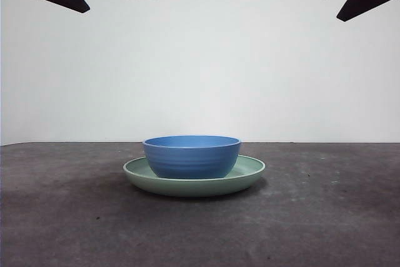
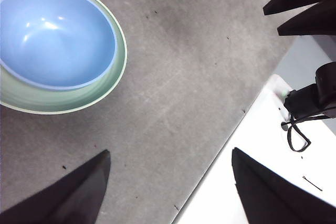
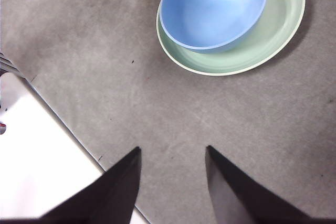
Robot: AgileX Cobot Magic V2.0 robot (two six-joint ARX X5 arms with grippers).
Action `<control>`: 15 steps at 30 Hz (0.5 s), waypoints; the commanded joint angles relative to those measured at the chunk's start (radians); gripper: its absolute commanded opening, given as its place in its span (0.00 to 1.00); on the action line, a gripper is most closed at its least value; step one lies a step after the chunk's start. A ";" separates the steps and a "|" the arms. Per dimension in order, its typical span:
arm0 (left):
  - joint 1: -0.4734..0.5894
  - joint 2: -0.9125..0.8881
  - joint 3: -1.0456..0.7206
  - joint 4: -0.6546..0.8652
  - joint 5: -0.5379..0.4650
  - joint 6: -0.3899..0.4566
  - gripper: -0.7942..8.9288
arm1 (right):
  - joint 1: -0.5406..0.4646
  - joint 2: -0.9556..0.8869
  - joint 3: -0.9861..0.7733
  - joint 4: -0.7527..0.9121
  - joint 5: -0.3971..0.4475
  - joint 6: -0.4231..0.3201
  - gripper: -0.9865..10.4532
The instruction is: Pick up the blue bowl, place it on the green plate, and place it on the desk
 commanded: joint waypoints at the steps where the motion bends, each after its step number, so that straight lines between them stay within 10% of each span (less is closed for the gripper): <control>1: -0.006 0.004 0.009 -0.003 0.007 0.019 0.46 | 0.008 0.007 0.017 0.005 -0.002 -0.023 0.26; 7: -0.006 0.004 0.009 -0.005 0.007 0.019 0.45 | 0.008 0.007 0.017 0.005 -0.002 -0.023 0.26; 12: -0.006 0.004 0.009 -0.005 0.007 0.019 0.08 | 0.008 0.007 0.017 0.003 -0.002 -0.030 0.09; 15: -0.006 0.004 0.009 -0.005 0.007 0.019 0.10 | 0.008 0.007 0.017 0.004 -0.002 -0.037 0.09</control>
